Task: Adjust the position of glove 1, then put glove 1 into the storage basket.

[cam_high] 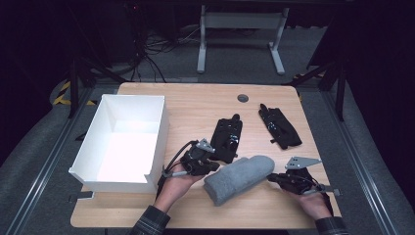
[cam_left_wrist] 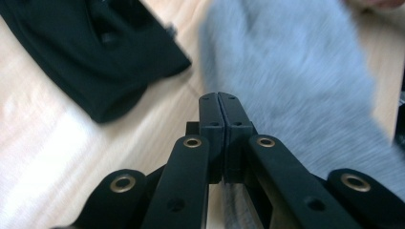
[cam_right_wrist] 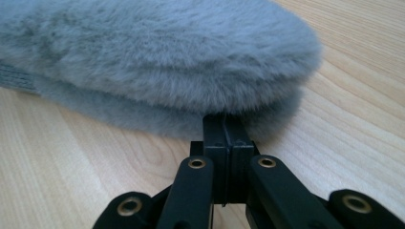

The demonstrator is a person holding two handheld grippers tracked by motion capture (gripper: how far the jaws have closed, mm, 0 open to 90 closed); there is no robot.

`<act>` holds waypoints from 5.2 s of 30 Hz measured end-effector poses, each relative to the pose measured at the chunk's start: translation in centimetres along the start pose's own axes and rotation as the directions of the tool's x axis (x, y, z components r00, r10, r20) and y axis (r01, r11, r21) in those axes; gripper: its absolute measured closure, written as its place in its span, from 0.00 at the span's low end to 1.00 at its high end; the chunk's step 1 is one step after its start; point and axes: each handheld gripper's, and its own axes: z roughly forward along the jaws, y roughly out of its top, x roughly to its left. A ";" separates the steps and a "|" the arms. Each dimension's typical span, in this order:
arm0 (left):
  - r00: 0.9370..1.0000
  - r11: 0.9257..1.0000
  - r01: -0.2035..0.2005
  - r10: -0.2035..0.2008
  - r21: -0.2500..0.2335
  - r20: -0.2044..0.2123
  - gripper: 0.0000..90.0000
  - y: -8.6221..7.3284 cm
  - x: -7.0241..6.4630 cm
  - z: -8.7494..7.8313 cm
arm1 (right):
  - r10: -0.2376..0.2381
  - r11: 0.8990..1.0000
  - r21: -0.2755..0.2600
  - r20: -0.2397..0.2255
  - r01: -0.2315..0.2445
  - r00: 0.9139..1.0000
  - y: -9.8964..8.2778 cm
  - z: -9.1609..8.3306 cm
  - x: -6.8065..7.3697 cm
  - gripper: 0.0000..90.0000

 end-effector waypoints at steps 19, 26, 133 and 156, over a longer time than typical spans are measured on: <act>0.996 0.997 -0.035 0.029 0.065 0.088 1.00 -2.4 -2.7 1.4 | -0.040 0.999 0.027 -0.010 0.040 0.999 1.7 2.3 0.0 1.00; 0.991 0.996 -0.065 0.057 0.065 0.120 1.00 -2.9 -4.1 1.6 | -0.050 0.998 0.036 -0.028 0.051 0.998 2.4 3.4 0.1 1.00; 0.999 0.993 -0.035 0.036 -0.117 0.008 0.80 6.3 -0.3 -10.3 | -0.100 0.995 0.015 0.097 0.099 0.990 -0.1 2.1 -1.0 0.17; 0.984 0.970 0.035 -0.075 -0.241 -0.160 0.80 5.1 4.0 -24.5 | -0.098 0.995 0.016 0.099 0.097 0.990 -0.1 2.2 -1.0 0.17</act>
